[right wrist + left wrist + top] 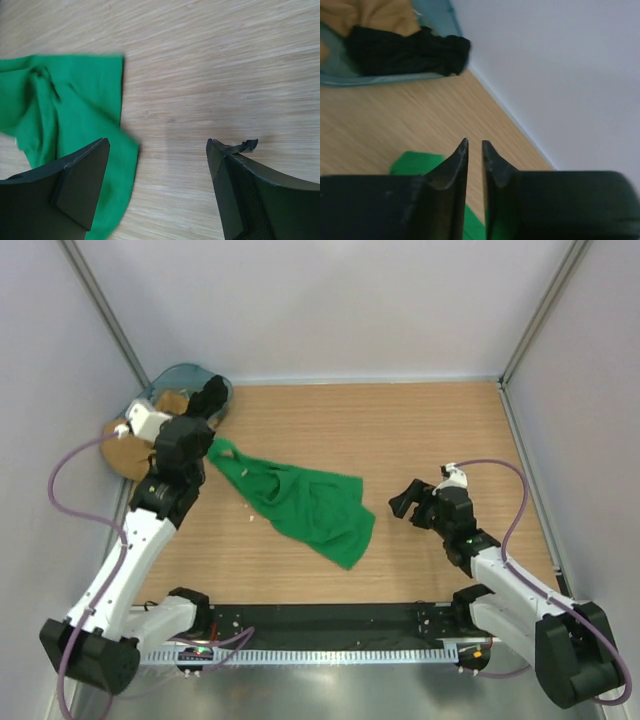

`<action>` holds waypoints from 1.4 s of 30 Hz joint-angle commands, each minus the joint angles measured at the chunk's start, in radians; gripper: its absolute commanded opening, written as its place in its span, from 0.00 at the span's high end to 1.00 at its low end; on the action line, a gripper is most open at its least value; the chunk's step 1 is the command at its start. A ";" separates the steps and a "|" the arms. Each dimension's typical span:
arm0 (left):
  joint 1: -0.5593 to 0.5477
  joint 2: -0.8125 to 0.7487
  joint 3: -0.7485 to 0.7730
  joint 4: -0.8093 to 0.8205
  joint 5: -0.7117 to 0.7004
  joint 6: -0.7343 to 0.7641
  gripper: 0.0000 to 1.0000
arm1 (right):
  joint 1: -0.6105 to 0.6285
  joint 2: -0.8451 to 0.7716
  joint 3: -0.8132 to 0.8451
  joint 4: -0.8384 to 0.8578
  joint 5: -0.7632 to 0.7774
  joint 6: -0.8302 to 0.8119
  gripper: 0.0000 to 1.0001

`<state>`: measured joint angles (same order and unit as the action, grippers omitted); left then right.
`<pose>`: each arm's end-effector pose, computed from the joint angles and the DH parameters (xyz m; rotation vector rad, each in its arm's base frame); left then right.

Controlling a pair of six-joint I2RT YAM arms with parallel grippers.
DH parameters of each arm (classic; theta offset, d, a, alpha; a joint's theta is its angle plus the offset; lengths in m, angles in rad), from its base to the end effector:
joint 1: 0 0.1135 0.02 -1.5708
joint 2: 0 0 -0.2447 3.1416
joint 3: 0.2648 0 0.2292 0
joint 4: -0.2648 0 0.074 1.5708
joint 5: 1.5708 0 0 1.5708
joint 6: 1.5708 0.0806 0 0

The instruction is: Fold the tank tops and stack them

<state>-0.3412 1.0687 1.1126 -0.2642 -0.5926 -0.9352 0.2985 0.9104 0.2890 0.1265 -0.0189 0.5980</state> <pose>0.2582 -0.0439 0.3669 -0.9051 1.5211 -0.3987 0.2105 0.0664 0.1533 0.3038 2.0935 0.5650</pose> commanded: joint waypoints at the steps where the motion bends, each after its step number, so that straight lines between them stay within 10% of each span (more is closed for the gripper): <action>1: 0.125 -0.146 -0.263 0.020 -0.007 -0.191 0.78 | 0.031 0.041 0.029 0.070 -0.039 -0.026 0.16; 3: 0.186 -0.194 -0.351 0.029 0.023 -0.212 0.35 | 0.054 0.086 0.045 0.084 -0.056 -0.043 0.18; 7: 0.197 -0.285 -0.444 0.037 0.126 -0.110 0.10 | 0.134 0.201 0.097 0.091 -0.072 -0.067 0.24; 15: 0.182 -0.118 -0.324 -0.079 0.508 0.085 0.12 | 0.226 0.331 0.188 0.050 -0.001 -0.099 0.29; 25: -0.047 0.154 -0.211 -0.081 0.438 0.191 0.12 | 0.228 0.449 0.344 -0.119 0.157 -0.084 0.43; 37: -0.059 0.382 -0.140 -0.096 0.424 0.277 0.13 | 0.226 0.656 0.473 -0.162 0.162 -0.043 0.43; 42: -0.061 0.461 -0.112 -0.121 0.410 0.305 0.18 | 0.225 0.716 0.518 -0.156 0.131 -0.046 0.67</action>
<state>-0.4026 1.5066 0.9569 -0.3729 -0.1673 -0.6716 0.5232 1.6051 0.7708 -0.0315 0.1257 0.5396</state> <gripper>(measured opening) 0.842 0.380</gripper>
